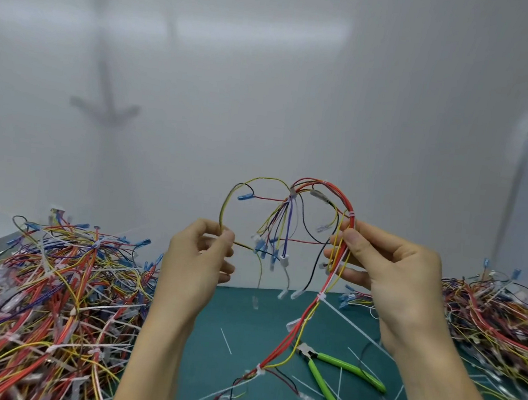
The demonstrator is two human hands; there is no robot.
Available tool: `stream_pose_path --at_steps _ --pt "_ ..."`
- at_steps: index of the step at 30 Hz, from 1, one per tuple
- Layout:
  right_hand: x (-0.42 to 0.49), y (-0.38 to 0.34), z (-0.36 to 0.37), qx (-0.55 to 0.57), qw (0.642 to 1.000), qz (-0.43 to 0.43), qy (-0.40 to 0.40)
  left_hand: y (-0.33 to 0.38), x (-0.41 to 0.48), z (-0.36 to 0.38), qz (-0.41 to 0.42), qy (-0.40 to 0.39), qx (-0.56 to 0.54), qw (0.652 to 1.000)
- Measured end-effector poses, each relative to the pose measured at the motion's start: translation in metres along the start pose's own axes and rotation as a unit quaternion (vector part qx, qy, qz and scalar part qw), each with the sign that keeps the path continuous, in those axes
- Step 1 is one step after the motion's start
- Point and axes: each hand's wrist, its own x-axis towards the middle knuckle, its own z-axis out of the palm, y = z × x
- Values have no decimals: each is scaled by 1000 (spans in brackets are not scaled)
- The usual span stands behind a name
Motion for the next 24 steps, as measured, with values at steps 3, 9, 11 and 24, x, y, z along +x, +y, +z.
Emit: stream_pose_path --at_steps 3,9,11,24 --pt "1 0 0 7 1000 0 10 0 0 -3 42 -46 91 994" --pt "1 2 2 11 1000 4 21 11 -11 19 121 -179 54 975" --pt "1 1 1 13 1000 0 22 15 -15 27 169 -162 38 972" --pt "2 -1 -3 8 999 -19 39 20 -16 21 281 -10 253 926"
